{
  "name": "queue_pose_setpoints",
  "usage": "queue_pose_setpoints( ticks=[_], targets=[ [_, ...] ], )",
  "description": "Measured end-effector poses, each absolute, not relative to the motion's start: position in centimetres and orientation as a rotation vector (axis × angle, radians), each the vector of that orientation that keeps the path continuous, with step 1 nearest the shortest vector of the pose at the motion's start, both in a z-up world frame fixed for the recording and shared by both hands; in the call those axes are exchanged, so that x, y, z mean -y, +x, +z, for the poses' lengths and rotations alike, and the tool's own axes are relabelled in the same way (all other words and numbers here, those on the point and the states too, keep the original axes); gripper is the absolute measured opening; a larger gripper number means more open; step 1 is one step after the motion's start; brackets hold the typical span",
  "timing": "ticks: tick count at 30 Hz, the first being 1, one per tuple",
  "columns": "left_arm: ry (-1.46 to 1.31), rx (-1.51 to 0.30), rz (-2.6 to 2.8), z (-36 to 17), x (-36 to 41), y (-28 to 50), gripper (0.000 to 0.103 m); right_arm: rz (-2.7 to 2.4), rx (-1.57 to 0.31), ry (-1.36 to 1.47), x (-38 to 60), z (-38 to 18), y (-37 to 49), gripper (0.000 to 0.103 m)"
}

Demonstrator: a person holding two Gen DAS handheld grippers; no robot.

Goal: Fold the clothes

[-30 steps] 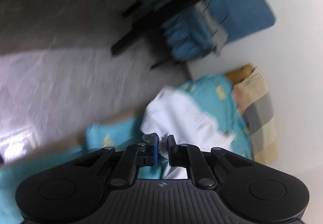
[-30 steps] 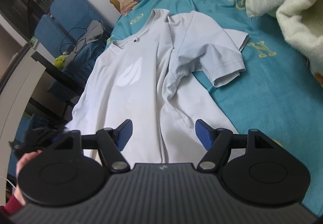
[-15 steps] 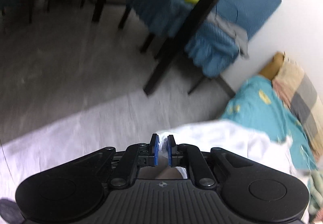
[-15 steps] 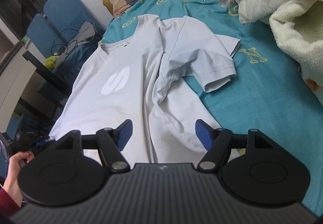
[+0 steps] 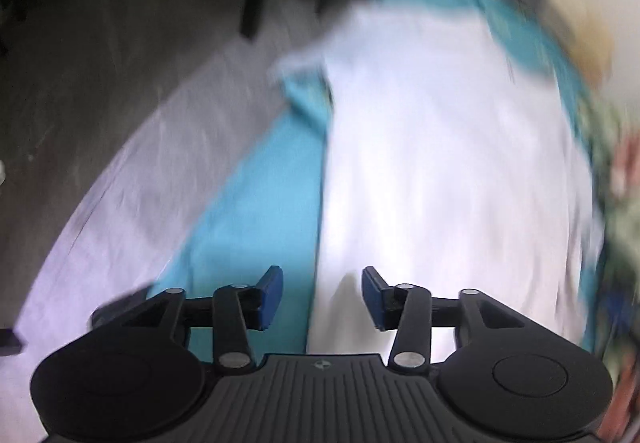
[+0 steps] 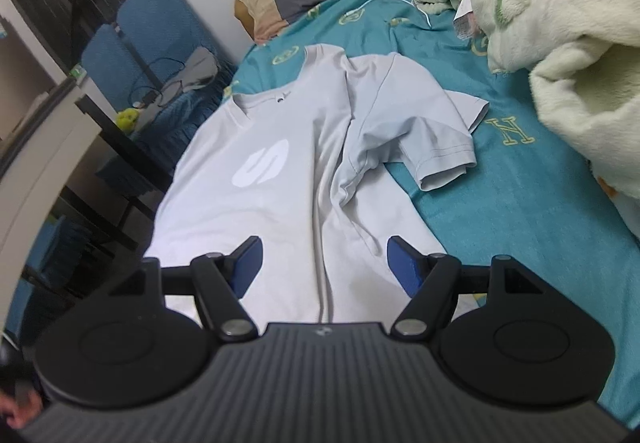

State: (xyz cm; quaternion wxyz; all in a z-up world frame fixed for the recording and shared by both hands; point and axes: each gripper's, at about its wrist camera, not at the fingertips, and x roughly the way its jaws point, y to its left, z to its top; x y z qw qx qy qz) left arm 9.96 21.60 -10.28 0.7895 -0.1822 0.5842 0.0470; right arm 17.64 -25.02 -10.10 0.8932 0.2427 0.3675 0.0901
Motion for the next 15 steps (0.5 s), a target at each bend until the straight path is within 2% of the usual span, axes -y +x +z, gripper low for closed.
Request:
queue_pose_setpoints(
  ticks=[3, 8, 10, 12, 14, 15],
  targets=[
    [-0.357, -1.367, 0.083, -10.7, -19.5, 7.4, 0.063, 0.199, -0.747, 0.510, 25.5, -9.4, 16.6, 0.071],
    [-0.254, -1.475, 0.121, -11.9, -17.0, 4.8, 0.063, 0.194, -0.709, 0.520, 26.4, -8.4, 15.1, 0.071],
    [-0.224, -1.500, 0.096, -11.8, -16.3, 4.6, 0.059, 0.181, -0.701, 0.534, 27.0, -8.3, 14.9, 0.071],
    [-0.181, -1.520, 0.077, -11.5, -15.5, 4.3, 0.040, 0.167, -0.697, 0.551, 27.6, -8.2, 14.9, 0.071],
    [-0.134, -1.538, 0.064, -11.3, -14.8, 4.0, 0.026, 0.155, -0.695, 0.566, 28.1, -8.3, 15.0, 0.071],
    [-0.114, -1.543, 0.054, -11.0, -14.4, 3.8, 0.013, 0.150, -0.692, 0.571, 28.3, -8.3, 15.0, 0.071]
  ],
)
